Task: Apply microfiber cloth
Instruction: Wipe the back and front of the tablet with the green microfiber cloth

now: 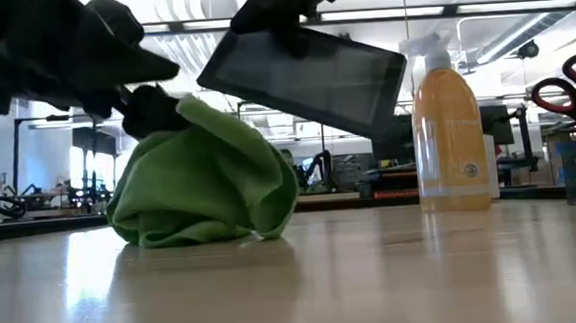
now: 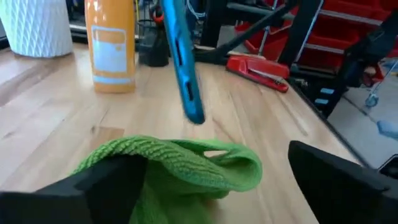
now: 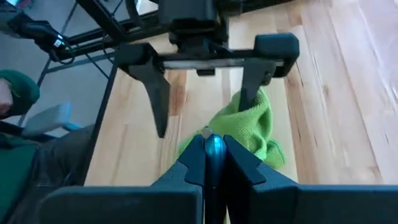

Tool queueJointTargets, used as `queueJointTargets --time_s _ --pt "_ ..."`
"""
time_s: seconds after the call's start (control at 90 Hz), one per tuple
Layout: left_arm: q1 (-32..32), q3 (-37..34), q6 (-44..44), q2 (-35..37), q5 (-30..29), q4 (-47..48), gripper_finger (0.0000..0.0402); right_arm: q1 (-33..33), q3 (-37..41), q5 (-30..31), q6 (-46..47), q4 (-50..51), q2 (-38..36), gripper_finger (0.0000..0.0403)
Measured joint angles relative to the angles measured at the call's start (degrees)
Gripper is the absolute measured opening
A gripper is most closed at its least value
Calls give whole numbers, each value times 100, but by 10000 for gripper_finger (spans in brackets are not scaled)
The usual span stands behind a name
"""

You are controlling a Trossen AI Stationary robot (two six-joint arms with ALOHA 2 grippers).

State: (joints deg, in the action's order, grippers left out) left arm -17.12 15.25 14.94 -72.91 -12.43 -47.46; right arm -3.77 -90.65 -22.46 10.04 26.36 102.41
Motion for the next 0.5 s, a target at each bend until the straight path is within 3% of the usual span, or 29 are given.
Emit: queueJointTargets --time_s 0.211,0.389,0.5 --pt "200 1 739 905 -54 1329 371 0 0 1 -98 -168 2 7" --pt "240 19 979 985 -62 2439 371 0 0 1 -111 -274 2 7" --pt "239 224 956 1054 -60 3728 371 0 0 1 -109 -278 2 7"
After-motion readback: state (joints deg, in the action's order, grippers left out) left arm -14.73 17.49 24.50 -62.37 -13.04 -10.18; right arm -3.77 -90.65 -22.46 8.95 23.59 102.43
